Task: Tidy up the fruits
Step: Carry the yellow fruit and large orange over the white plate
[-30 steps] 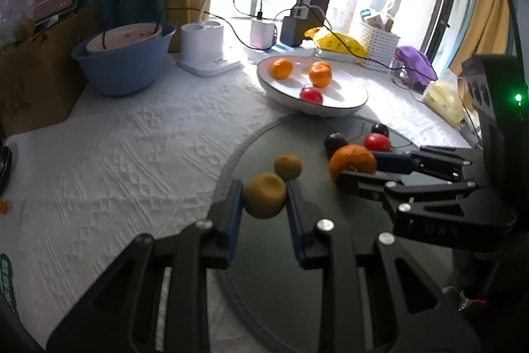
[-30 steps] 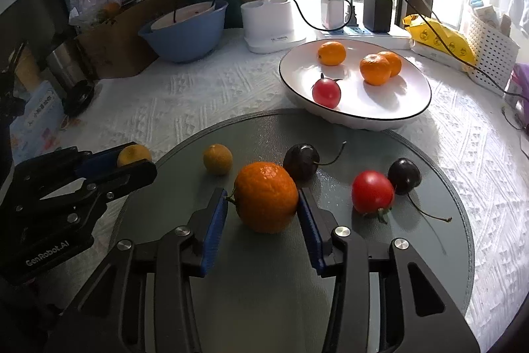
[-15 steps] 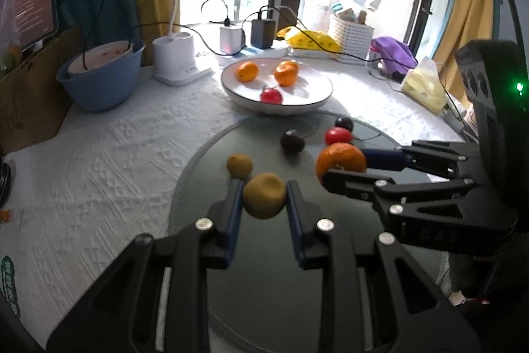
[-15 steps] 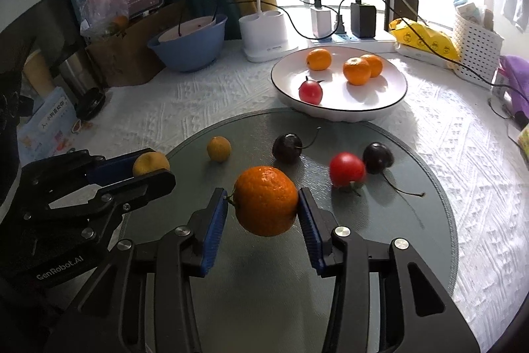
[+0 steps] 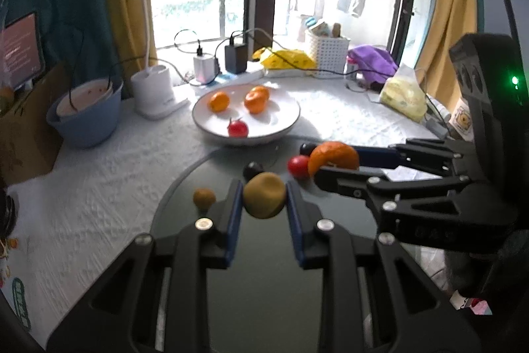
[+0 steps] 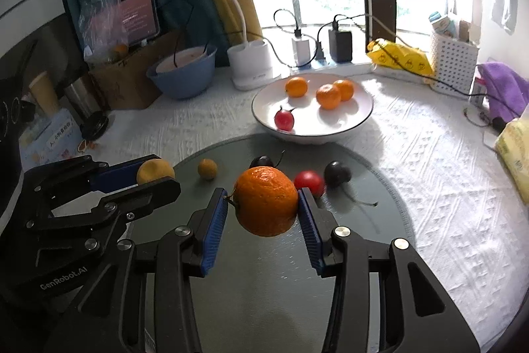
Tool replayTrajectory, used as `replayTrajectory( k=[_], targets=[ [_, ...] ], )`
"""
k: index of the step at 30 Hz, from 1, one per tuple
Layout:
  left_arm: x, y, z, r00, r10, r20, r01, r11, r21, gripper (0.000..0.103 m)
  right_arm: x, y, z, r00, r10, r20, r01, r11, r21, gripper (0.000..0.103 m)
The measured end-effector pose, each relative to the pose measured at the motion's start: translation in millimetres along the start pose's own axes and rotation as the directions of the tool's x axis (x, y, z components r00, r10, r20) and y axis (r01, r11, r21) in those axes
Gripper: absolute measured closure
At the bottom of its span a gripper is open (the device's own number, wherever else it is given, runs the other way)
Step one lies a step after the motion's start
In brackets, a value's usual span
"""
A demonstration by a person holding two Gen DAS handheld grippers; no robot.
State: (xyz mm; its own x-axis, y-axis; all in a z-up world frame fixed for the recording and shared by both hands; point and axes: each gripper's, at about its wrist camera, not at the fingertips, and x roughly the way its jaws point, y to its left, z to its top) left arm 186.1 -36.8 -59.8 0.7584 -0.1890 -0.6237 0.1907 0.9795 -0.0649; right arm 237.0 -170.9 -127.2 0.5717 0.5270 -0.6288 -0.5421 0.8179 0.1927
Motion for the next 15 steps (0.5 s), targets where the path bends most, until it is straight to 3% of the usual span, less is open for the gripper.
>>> replayTrajectory(
  k=[15],
  targets=[
    [7.3,5.3,38.3,0.998,0.001,0.057,-0.003,0.999,0.041,0.076,-12.9,-27.1,31.5,0.996,-0.057,0.073,0.056,0.998,0.015,0.057]
  ],
)
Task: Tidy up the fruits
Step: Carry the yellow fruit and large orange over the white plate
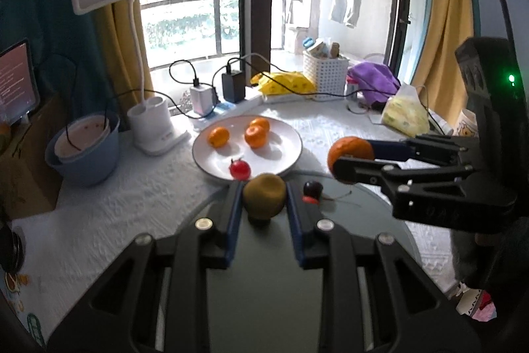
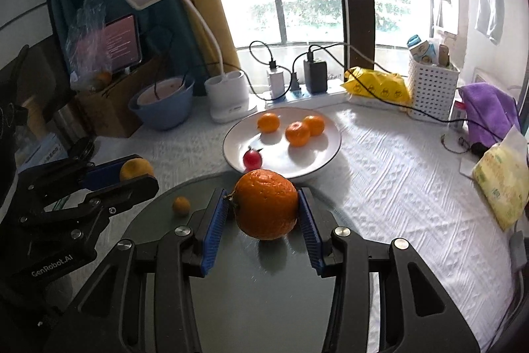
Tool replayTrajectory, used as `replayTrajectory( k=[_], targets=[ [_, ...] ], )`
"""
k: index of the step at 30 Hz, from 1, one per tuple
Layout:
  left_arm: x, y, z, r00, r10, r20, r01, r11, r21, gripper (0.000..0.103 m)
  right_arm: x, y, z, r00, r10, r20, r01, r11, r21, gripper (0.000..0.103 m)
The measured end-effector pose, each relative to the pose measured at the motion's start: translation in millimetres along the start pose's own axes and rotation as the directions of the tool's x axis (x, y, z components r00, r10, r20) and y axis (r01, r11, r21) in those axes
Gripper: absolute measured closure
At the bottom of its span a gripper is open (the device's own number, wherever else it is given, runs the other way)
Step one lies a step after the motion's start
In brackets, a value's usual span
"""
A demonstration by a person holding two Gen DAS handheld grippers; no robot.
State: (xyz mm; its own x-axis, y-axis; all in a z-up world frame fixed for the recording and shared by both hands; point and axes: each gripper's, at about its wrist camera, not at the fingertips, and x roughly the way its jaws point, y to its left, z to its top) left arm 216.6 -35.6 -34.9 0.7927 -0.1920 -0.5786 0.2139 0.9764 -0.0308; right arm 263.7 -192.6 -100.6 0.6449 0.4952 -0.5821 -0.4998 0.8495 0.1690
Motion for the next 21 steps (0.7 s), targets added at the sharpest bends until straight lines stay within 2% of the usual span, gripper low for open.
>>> replayTrajectory(
  k=[10,21],
  targets=[
    [24.0,22.4,18.9,1.0,0.003,0.021,-0.003,1.0,-0.007,0.076,24.3,-11.0,26.9,1.0,-0.02,0.005,0.02,1.0,-0.017,0.057],
    [74.5,47.1,25.8,0.999,-0.024,-0.033,0.023,1.0,-0.018,0.076,72.9,-12.8,39.2,0.999,-0.006,-0.05,0.005,0.999,-0.037,0.057]
  ],
)
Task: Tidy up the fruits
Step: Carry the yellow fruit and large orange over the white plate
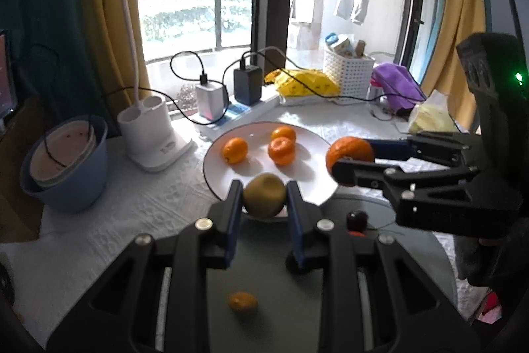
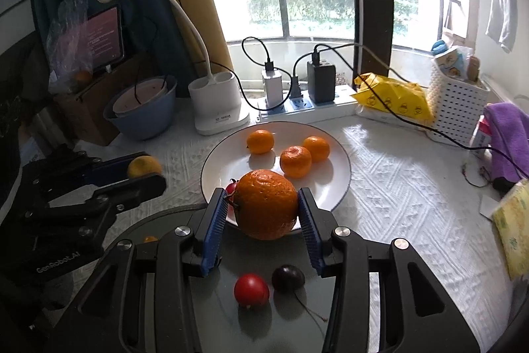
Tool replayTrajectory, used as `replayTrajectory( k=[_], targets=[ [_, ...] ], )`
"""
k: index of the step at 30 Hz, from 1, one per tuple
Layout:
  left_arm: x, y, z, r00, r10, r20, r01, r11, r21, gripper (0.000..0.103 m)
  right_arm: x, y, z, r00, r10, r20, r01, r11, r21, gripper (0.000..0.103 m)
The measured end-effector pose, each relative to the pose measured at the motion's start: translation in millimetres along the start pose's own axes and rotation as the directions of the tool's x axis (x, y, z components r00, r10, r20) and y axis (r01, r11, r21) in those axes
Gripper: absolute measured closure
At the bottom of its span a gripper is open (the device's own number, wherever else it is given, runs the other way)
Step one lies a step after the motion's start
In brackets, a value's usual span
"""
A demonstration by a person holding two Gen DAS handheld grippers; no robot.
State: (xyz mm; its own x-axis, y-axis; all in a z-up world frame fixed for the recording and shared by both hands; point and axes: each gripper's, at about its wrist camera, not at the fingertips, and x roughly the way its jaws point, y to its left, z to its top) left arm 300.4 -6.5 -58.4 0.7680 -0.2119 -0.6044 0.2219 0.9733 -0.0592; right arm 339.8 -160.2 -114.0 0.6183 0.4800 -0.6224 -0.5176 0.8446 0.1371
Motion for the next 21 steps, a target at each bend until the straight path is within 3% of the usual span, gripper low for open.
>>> replayTrajectory(
  k=[7,15,21],
  targets=[
    [26.6,16.3,11.3,1.0,-0.01,0.0,0.01,1.0,0.007,0.076,28.3,-1.6,10.7,1.0,0.007,-0.024,-0.007,1.0,-0.006,0.057],
    [66.6,32.6,14.8,0.995,-0.065,-0.071,0.063,0.998,-0.033,0.076,60.8,-7.7,17.9,0.999,0.009,-0.049,-0.009,1.0,0.003,0.057],
    [83.2,43.9,15.4,0.993,-0.056,-0.102,0.051,0.997,-0.05,0.076,80.2,-10.1,19.4,0.998,0.018,-0.056,-0.018,1.0,0.007,0.057]
  ],
)
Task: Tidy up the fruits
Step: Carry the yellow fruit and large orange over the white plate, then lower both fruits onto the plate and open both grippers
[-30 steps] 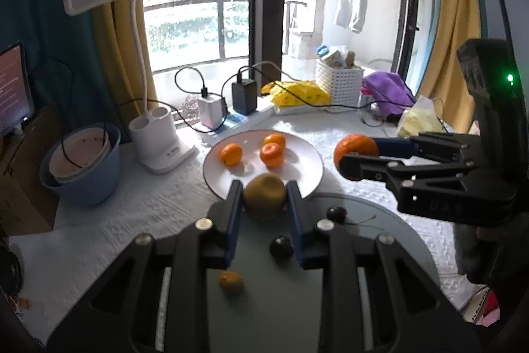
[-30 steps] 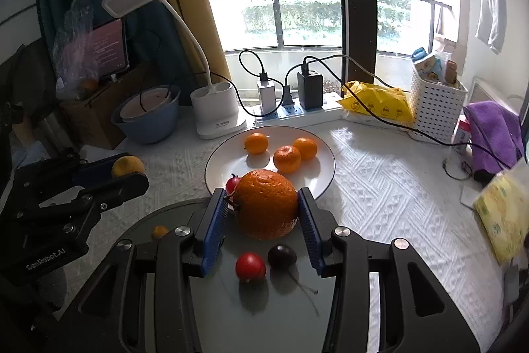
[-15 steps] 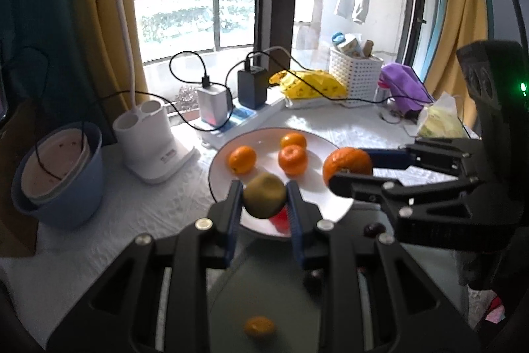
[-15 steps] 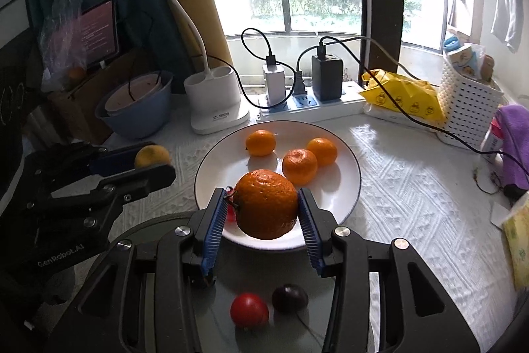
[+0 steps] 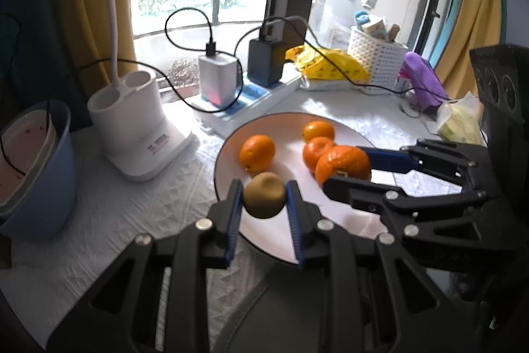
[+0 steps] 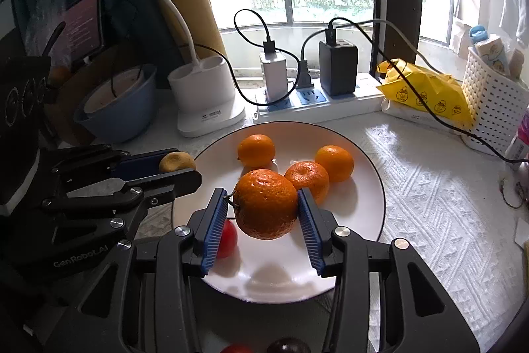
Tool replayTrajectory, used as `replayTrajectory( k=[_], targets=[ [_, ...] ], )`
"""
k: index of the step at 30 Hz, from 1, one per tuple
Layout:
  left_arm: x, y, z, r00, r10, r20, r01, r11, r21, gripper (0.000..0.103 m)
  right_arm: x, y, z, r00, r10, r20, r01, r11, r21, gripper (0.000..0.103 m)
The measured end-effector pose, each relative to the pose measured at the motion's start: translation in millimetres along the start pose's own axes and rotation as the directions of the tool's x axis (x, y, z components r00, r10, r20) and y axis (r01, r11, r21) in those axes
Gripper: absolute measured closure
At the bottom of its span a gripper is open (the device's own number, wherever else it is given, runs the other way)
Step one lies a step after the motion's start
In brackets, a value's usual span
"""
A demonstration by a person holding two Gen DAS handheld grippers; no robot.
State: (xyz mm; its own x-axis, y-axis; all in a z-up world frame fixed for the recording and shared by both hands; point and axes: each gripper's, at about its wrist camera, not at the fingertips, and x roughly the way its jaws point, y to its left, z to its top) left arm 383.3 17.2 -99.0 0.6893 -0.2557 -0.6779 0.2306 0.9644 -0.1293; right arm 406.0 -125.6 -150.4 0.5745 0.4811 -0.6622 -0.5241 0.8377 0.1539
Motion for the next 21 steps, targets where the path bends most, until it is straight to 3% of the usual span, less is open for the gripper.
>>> replayTrajectory(
  k=[16,21],
  targets=[
    [13.3,9.1,-4.4,0.999,-0.003,-0.035,0.002,0.999,-0.038,0.075,18.8,0.4,-0.1,1.0,-0.001,-0.028,0.001,1.0,0.019,0.057],
    [6.2,9.7,-3.2,1.0,0.006,-0.018,-0.007,0.999,-0.043,0.067,15.8,1.2,-0.6,1.0,-0.004,-0.028,0.004,1.0,0.026,0.053]
  ],
)
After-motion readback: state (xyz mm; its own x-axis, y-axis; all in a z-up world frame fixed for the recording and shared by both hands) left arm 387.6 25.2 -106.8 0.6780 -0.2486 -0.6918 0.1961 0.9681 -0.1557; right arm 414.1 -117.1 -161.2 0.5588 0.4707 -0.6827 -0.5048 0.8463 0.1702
